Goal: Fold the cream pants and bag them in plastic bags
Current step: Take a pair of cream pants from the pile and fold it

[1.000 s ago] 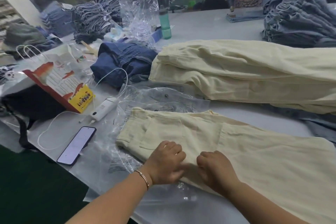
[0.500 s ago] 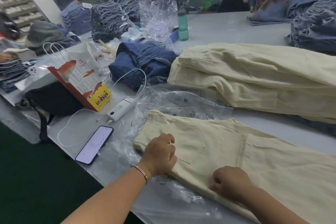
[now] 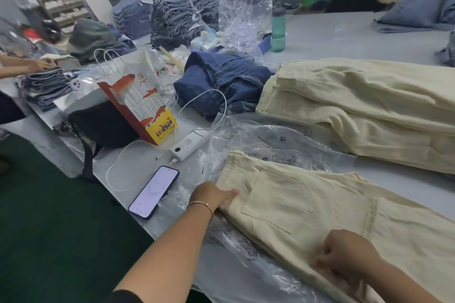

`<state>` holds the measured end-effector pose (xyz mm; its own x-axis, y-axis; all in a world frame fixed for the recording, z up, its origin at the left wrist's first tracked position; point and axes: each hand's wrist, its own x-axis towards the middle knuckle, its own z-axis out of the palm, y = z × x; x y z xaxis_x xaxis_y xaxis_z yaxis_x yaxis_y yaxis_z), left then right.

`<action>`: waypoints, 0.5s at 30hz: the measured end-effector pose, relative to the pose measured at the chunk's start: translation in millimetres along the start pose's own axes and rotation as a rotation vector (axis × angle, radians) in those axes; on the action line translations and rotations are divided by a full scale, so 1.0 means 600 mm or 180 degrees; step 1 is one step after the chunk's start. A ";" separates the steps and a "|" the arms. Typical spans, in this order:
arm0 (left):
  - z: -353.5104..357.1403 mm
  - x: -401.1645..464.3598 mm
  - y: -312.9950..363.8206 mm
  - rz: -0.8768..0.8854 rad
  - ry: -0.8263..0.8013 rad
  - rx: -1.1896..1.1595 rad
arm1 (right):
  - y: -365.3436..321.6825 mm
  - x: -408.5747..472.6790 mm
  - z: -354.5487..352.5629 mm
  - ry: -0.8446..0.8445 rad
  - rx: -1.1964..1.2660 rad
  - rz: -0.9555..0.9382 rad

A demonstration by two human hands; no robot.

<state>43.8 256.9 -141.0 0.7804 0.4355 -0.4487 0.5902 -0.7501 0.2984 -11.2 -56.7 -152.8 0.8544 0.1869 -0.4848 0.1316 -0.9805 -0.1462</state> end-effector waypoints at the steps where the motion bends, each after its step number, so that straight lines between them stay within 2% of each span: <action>1: -0.004 0.003 0.002 0.0014 -0.0071 -0.0020 | -0.001 0.001 -0.001 0.0011 0.0000 0.0030; 7: -0.012 0.016 0.014 0.0113 -0.0307 -0.1584 | 0.000 0.005 0.002 0.0054 0.0035 0.0081; 11: -0.024 -0.013 0.037 0.0025 -0.0596 -0.2093 | 0.002 0.001 0.000 -0.0027 0.0200 0.0047; 13: -0.036 -0.046 0.064 0.0221 -0.0521 -0.2335 | 0.003 -0.008 -0.004 -0.0066 0.0368 0.0042; 15: -0.046 -0.091 0.102 0.0583 -0.0548 -0.2630 | 0.002 -0.018 -0.013 -0.0186 0.0856 -0.0007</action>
<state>43.1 201.0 -74.9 0.8752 0.2114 -0.4351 0.4713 -0.1694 0.8656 -16.5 -60.4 -141.2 0.8229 0.1998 -0.5319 -0.0116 -0.9300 -0.3673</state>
